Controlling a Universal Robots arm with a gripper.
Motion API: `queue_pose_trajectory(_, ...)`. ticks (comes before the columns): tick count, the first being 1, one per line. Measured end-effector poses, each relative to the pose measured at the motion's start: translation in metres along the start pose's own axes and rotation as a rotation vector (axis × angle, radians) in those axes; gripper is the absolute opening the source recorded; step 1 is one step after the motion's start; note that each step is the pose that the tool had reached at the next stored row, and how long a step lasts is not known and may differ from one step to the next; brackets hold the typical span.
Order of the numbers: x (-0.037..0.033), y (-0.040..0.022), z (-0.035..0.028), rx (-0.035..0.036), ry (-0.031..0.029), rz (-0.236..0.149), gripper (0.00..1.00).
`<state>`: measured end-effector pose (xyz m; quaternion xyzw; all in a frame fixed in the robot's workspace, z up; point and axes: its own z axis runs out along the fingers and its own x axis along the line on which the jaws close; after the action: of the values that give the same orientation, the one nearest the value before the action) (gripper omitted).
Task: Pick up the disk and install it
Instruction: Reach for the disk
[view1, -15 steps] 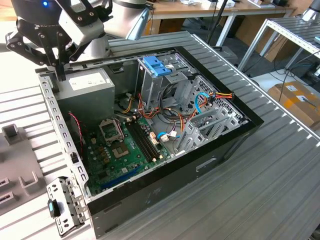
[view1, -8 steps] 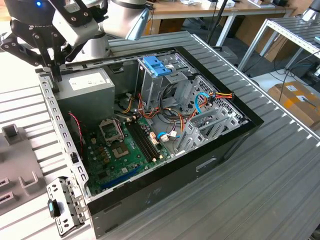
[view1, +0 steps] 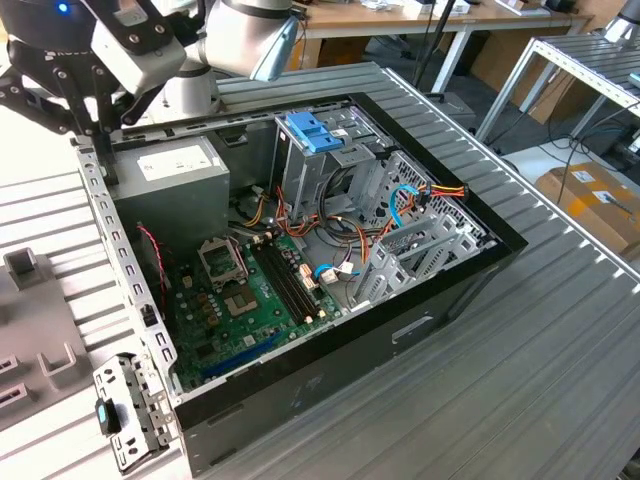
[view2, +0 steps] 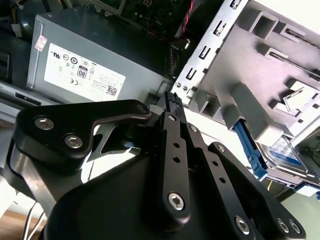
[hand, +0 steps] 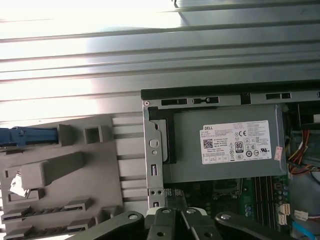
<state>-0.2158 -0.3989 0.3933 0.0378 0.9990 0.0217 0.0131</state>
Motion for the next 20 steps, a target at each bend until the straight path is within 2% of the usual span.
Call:
queue_pose_trajectory(7,0.0080,-0.0006,-0.0002,0.0000,0.0000,0.000,0.11)
queue_pose_trajectory(12,0.0196,-0.0015,-0.0006,0.0001,-0.0001,0.000,0.11)
queue_pose_trajectory(20,0.0319,-0.0024,-0.0008,-0.0001,-0.0002,0.000,0.11)
